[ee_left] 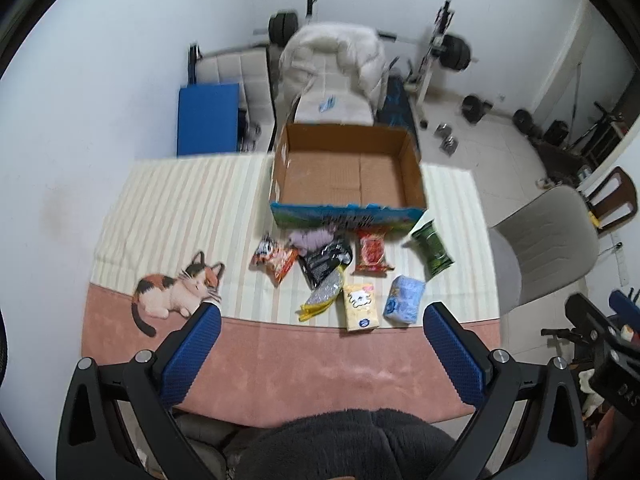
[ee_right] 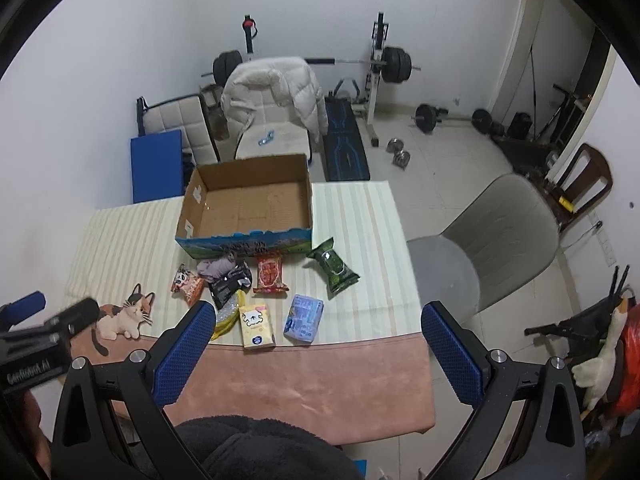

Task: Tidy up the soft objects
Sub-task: 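Grasp the yellow tissue pack with left tool while right grasps blue wipes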

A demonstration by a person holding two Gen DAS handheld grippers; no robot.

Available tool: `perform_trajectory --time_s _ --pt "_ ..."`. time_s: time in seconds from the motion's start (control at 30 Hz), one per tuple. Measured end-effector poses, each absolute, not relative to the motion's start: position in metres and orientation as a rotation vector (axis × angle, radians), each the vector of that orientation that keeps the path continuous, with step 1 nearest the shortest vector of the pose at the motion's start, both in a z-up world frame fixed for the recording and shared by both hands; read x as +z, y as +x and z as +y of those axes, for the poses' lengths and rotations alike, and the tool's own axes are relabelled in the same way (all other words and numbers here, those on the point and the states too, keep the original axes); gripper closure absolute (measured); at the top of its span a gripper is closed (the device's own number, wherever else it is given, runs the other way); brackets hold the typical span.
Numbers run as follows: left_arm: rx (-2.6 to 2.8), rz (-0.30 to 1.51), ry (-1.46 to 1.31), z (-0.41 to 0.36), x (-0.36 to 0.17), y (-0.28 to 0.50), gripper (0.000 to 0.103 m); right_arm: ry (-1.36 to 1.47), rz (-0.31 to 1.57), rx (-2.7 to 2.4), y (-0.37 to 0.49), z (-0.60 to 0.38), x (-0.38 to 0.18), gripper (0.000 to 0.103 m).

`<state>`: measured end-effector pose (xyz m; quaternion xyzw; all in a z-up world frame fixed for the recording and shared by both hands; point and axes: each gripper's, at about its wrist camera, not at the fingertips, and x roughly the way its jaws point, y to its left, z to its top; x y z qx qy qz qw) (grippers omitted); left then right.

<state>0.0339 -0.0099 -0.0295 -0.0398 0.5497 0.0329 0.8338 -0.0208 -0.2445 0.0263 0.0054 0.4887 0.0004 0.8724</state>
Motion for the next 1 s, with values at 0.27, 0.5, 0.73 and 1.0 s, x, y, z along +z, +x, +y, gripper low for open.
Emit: perform_trajectory --time_s 0.27,0.5,0.73,1.0 --pt "0.117 1.452 -0.131 -0.003 -0.186 0.1 0.0 0.059 1.283 0.052 0.06 -0.252 -0.121 0.0" --pt "0.083 1.609 -0.182 -0.01 -0.29 0.131 0.007 0.138 1.527 0.062 0.11 -0.252 -0.278 0.0" --pt "0.064 1.732 -0.271 -0.023 -0.355 0.155 0.007 0.204 1.653 0.056 0.141 -0.244 -0.377 0.006" --pt "0.035 1.806 -0.25 -0.053 -0.392 0.156 0.007 0.182 1.745 0.061 0.133 -0.247 -0.416 0.05"
